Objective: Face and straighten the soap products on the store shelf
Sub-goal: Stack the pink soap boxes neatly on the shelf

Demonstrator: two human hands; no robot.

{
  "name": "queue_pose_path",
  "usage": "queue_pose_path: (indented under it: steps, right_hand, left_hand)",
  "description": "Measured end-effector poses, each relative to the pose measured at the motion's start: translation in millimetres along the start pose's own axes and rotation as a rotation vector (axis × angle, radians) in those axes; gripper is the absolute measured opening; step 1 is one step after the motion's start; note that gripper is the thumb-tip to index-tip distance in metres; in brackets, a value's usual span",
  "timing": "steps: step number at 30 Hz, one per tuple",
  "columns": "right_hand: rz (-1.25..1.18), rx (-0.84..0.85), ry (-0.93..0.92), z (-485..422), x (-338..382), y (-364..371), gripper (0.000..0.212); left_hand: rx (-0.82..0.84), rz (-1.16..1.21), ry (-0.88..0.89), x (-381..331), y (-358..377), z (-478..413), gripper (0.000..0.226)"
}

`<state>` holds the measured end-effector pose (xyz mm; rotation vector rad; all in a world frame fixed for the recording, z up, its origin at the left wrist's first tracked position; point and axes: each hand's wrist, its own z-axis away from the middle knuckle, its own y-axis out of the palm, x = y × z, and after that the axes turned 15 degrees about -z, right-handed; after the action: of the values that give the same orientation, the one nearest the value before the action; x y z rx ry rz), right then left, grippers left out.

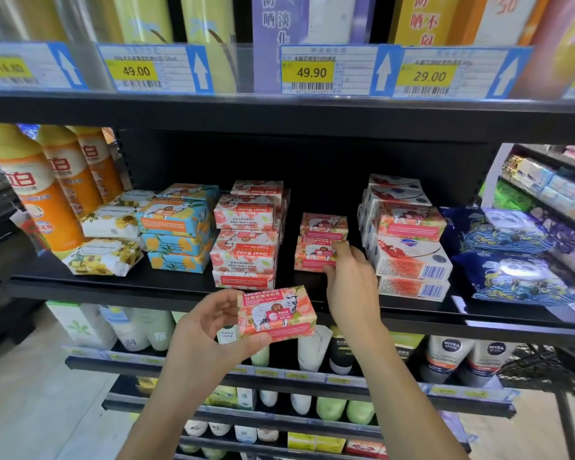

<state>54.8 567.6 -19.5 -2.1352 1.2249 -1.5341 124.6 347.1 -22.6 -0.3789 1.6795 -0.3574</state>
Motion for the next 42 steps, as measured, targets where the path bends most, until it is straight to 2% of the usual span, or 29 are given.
queue_pose_path:
  steps: [6, 13, 19, 22, 24, 26, 28, 37, 42]
  right_hand:
    - [0.067, 0.059, 0.066, -28.1, -1.0, 5.9, 0.059]
    - [0.013, 0.066, 0.078, -43.2, -7.4, 10.1, 0.060]
    - [-0.283, 0.119, -0.038, -4.4, 3.6, -14.8, 0.053]
    - [-0.593, 0.306, 0.004, 25.0, 6.5, -38.8, 0.058]
    - [-0.668, 0.444, 0.046, 38.2, 7.6, -48.8, 0.073]
    - [-0.599, 0.495, 0.041, 45.9, 8.0, -53.2, 0.094]
    - [-0.552, 0.485, 0.015, 48.5, 9.6, -56.0, 0.103]
    - [-0.414, 0.406, -0.073, 39.5, 10.9, -62.0, 0.083]
    - [-0.328, 0.295, -0.054, 37.4, 11.5, -61.0, 0.082]
  left_hand:
    - [0.008, 0.004, -0.007, 2.2, 2.0, -3.2, 0.058]
    - [0.015, 0.008, -0.001, 1.7, 3.4, -6.0, 0.060]
    - [0.018, 0.015, -0.001, -1.4, 4.2, -8.9, 0.056]
    - [0.021, 0.025, 0.014, -0.9, 5.6, -9.6, 0.056]
    - [0.033, 0.026, 0.032, -2.5, 6.4, -9.8, 0.058]
    - [0.049, 0.020, 0.056, -4.1, 9.0, -11.7, 0.060]
    - [0.061, 0.018, 0.074, -7.1, 12.3, -13.8, 0.061]
    - [0.108, -0.010, 0.141, -14.9, 21.5, -23.4, 0.064]
    - [0.021, -0.284, 0.287, -6.6, 20.6, -24.7, 0.061]
